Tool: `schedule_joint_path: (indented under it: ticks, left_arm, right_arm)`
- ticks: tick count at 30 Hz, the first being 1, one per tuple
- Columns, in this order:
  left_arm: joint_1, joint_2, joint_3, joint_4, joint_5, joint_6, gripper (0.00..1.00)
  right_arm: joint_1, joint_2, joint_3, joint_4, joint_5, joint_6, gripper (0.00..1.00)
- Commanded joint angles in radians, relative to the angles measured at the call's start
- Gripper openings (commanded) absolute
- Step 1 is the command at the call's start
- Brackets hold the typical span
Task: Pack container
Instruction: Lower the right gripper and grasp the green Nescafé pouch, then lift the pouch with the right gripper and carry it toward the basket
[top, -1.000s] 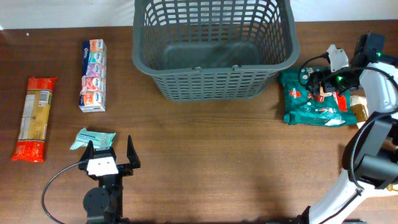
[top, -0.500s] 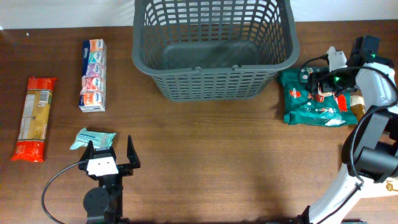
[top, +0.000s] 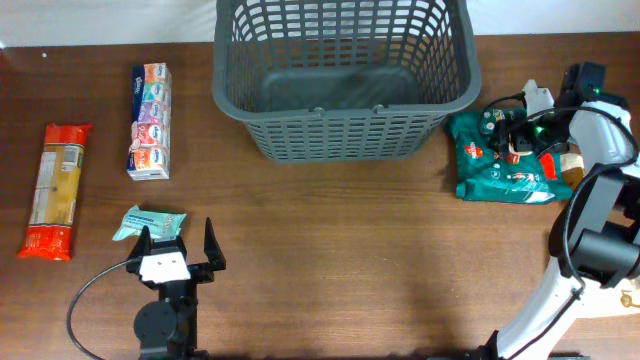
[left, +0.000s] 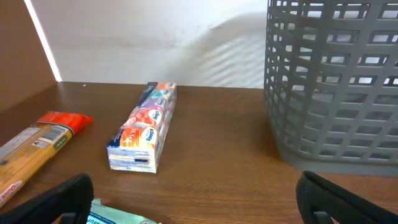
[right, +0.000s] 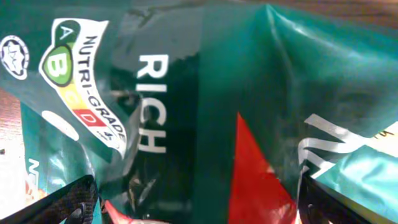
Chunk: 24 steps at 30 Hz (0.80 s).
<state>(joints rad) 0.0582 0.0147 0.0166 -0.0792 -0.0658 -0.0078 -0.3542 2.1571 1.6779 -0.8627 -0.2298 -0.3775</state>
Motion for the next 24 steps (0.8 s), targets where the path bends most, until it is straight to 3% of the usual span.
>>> schedule_joint_path:
  ticks: [1, 11, 12, 14, 15, 18, 19, 24]
  left_arm:
    - [-0.003, -0.009, -0.007, 0.0, 0.011, -0.01, 0.99]
    - [-0.003, -0.009, -0.007, 0.001, 0.01, -0.01, 0.99]
    - [-0.003, -0.009, -0.007, 0.001, 0.011, -0.01, 0.99]
    - [-0.003, -0.009, -0.007, 0.001, 0.011, -0.01, 0.99]
    - [-0.003, -0.008, -0.007, 0.0, 0.01, -0.01, 0.99]
    - [-0.003, -0.009, -0.007, 0.0, 0.01, -0.01, 0.99]
    - [-0.003, -0.009, -0.007, 0.001, 0.011, -0.01, 0.99]
    - [-0.003, -0.009, -0.007, 0.001, 0.01, -0.01, 0.99]
  right_arm:
    - [-0.001, 0.087, -0.019, -0.012, 0.008, 0.02, 0.99]
    - [-0.001, 0.093, -0.019, -0.012, -0.006, 0.02, 0.99]
    - [-0.001, 0.093, -0.019, -0.011, -0.01, 0.02, 0.95]
    - [-0.001, 0.093, -0.019, -0.011, -0.013, 0.02, 0.65]
    - [-0.001, 0.093, -0.019, -0.011, -0.015, 0.02, 0.42]
    - [-0.001, 0.093, -0.019, -0.011, -0.025, 0.025, 0.08]
    - [-0.001, 0.093, -0.019, -0.009, -0.025, 0.035, 0.04]
    - [-0.001, 0.093, -0.019, 0.001, -0.025, 0.062, 0.04]
